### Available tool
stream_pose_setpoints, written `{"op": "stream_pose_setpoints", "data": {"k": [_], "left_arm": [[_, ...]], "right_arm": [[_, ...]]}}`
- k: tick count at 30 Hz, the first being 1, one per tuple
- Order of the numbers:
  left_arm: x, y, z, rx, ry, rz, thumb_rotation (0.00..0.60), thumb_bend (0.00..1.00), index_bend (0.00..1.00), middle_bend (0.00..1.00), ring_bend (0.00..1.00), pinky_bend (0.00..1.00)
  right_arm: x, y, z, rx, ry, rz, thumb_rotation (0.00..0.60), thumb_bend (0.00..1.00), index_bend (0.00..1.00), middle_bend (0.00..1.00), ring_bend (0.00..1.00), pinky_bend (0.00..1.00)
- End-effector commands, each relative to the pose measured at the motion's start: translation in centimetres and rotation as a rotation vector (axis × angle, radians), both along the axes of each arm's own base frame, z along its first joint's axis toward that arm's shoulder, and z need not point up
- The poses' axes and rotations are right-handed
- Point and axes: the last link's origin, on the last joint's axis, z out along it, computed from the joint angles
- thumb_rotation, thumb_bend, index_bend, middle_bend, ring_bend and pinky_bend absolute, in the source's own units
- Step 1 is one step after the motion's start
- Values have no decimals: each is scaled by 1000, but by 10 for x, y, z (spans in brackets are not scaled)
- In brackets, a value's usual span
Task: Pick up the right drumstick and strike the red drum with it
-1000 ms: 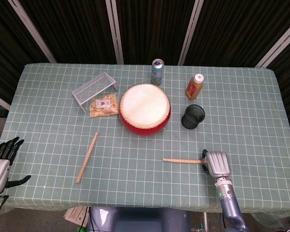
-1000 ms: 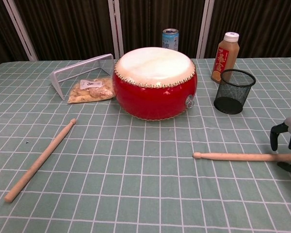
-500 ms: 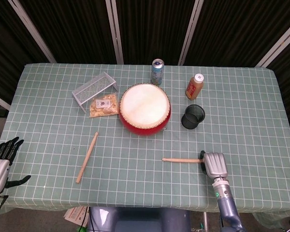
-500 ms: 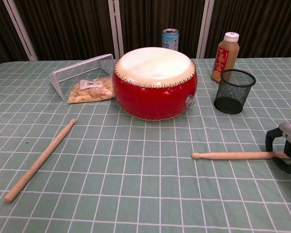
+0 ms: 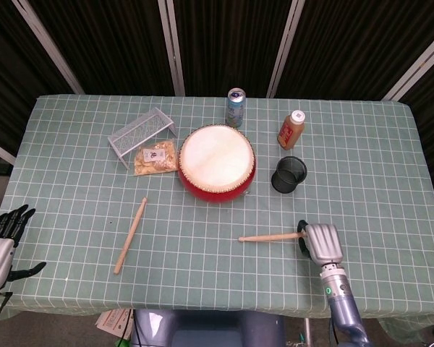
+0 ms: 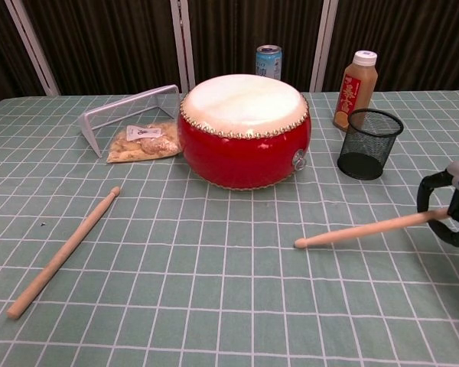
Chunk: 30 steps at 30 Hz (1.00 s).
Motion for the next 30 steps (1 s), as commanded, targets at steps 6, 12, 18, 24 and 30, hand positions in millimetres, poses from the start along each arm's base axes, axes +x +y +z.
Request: {"op": "stream_pose_setpoints", "data": {"k": [6,12,18,24,30], "left_arm": [[0,0,0,0,-2,2,600,0,0,0,0,0],[0,0,0,-1,-5,5,600,0,0,0,0,0],[1,1,-1,-3,-4,5,600,0,0,0,0,0],[0,0,0,-7,-8,10,600,0,0,0,0,0],[-1,0,0,-15,-20,22,600,0,0,0,0,0]], "right_arm": [[16,-17,45,-104,-70,13,600,553,928,991,1000,985],[21,-32,79,-206,-224,-65,600,554,934,991,1000,985],[28,-52,109,-293,-444,-180,600,561,934,991,1000,986],[45,-77,121,-329,-500,-205,600,569,935,991,1000,986],[71,-95,114,-321,-496,-201,600,574,935,991,1000,985]]}}
